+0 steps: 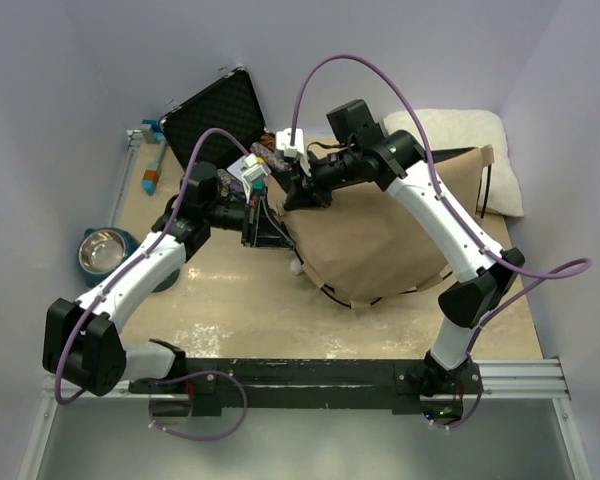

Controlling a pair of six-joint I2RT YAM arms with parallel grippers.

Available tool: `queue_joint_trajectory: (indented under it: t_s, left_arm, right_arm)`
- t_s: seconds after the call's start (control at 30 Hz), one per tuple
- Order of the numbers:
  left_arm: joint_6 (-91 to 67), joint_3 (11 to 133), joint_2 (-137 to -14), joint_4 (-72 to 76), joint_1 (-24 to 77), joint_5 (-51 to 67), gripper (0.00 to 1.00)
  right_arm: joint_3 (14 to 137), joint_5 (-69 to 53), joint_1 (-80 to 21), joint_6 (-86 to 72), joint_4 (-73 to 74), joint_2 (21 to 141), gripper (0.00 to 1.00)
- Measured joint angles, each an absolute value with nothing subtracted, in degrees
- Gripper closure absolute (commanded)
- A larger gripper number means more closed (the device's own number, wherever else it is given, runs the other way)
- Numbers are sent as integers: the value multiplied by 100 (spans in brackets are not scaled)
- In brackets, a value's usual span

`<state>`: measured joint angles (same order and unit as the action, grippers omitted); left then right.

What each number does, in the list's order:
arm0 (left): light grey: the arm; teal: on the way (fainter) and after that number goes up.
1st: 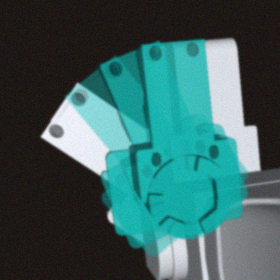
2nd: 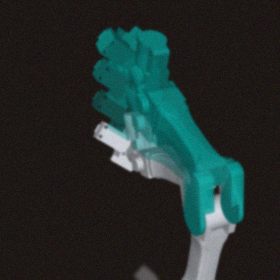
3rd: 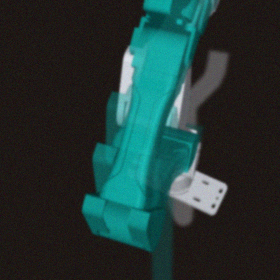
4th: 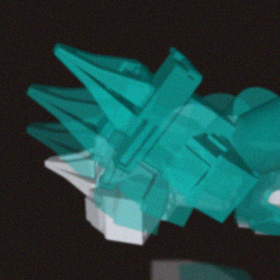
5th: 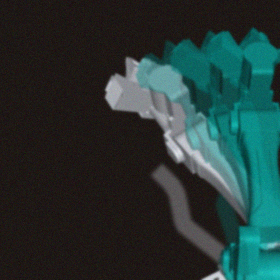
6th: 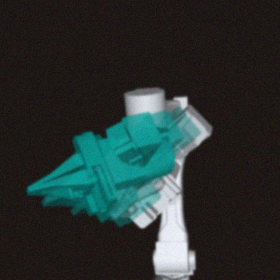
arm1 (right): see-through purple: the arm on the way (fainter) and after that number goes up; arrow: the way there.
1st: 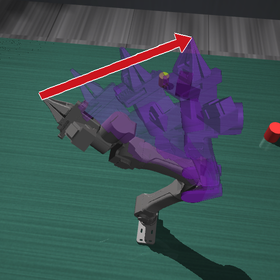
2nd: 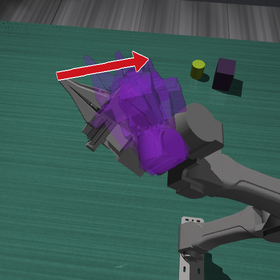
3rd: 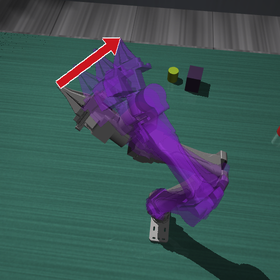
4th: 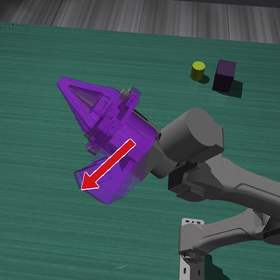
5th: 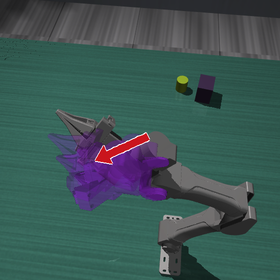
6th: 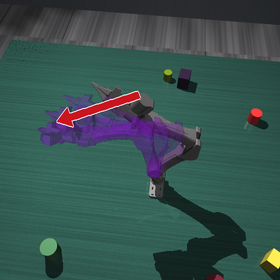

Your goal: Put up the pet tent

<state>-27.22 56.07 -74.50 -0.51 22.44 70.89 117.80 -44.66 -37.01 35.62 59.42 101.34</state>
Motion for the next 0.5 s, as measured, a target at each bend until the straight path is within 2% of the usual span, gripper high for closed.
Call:
queue_joint_trajectory:
  t_s: [0.5]
  left_arm:
    - [-2689,5655,-7526,-95,2265,7067,100]
  right_arm:
    - [11480,-4471,-3721,3686,5913,9966,100]
